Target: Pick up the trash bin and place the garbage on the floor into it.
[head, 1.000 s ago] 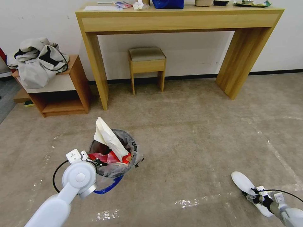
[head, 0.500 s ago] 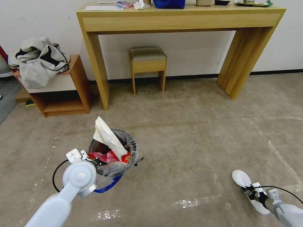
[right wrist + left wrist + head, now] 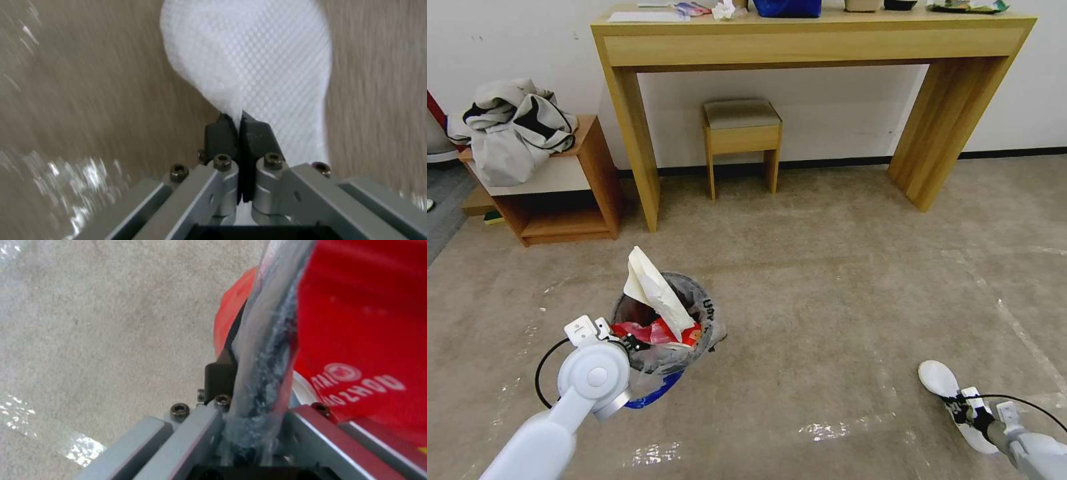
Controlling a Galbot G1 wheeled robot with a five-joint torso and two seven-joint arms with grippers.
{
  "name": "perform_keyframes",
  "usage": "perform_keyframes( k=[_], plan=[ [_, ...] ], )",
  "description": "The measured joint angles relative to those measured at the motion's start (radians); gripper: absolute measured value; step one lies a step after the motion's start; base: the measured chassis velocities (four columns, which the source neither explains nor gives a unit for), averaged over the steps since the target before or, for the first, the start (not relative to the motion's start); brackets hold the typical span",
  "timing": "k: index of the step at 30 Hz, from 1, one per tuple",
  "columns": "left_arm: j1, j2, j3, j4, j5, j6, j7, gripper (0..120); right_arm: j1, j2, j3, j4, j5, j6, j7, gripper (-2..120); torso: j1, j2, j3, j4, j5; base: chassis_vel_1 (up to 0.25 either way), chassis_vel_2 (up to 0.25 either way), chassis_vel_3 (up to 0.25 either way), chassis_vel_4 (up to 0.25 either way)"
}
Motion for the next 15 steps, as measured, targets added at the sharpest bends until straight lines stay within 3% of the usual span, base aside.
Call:
perform_keyframes(
  k=[7, 9, 10, 12, 13, 15],
  plan=[
    [-0.006, 0.002, -0.002, -0.004, -0.016, 0.000, -0.005, 0, -0.028, -0.102, 0.087, 0.202, 0.080, 0.028, -0.047, 0, 0.000, 0.000, 0.000, 0.0006, -0.0011, 0.000, 0.000, 0.000, 0.000],
    [-0.005, 0.010, -0.004, -0.010, -0.024, 0.000, -0.010, 0, -0.033, -0.211, 0.122, 0.315, 0.112, 0.059, -0.076, 0, 0.000, 0.000, 0.000, 0.0004, -0.0017, 0.000, 0.000, 0.000, 0.000],
    [-0.005, 0.010, -0.004, -0.010, -0.024, 0.000, -0.010, 0, -0.033, -0.211, 0.122, 0.315, 0.112, 0.059, -0.076, 0, 0.000, 0.000, 0.000, 0.0004, -0.0017, 0.000, 0.000, 0.000, 0.000],
    [-0.007, 0.018, -0.009, -0.012, -0.030, -0.001, -0.012, 0, -0.037, -0.312, 0.147, 0.381, 0.148, 0.071, -0.101, 0, 0.000, 0.000, 0.000, 0.0002, -0.0023, 0.000, 0.000, 0.000, 0.000],
    [-0.007, 0.018, -0.009, -0.012, -0.030, -0.001, -0.012, 0, -0.037, -0.312, 0.147, 0.381, 0.148, 0.071, -0.101, 0, 0.000, 0.000, 0.000, 0.0002, -0.0023, 0.000, 0.000, 0.000, 0.000],
    [-0.012, 0.018, -0.011, -0.013, -0.035, -0.001, -0.011, 0, -0.037, -0.392, 0.194, 0.429, 0.198, 0.100, -0.146, 0, 0.000, 0.000, 0.000, -0.0002, -0.0022, 0.000, 0.000, 0.000, 0.000]
  ],
)
